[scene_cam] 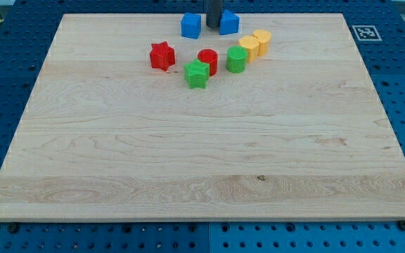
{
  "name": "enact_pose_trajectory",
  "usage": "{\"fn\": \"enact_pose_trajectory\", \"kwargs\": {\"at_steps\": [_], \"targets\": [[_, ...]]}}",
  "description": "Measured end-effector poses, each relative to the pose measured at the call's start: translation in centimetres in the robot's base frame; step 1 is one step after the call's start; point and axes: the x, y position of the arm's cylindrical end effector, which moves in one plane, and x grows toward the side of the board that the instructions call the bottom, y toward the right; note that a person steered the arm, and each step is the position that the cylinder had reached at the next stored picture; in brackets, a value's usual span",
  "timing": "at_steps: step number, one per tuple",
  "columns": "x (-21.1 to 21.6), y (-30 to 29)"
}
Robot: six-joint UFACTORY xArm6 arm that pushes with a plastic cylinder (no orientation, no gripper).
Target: Separate the hexagon from the heart
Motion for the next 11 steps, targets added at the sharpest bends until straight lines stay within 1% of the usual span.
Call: {"fn": "enact_pose_trajectory", "kwargs": {"at_steps": [1,2,3,4,6,8,10,11], "targets": [[1.7,3.2],[1.7,3.2],[4.0,3.2],[5.2,3.3],[8.7,5.4],[8.7,5.5],[12.2,7.5],[11.8,7.5]]}}
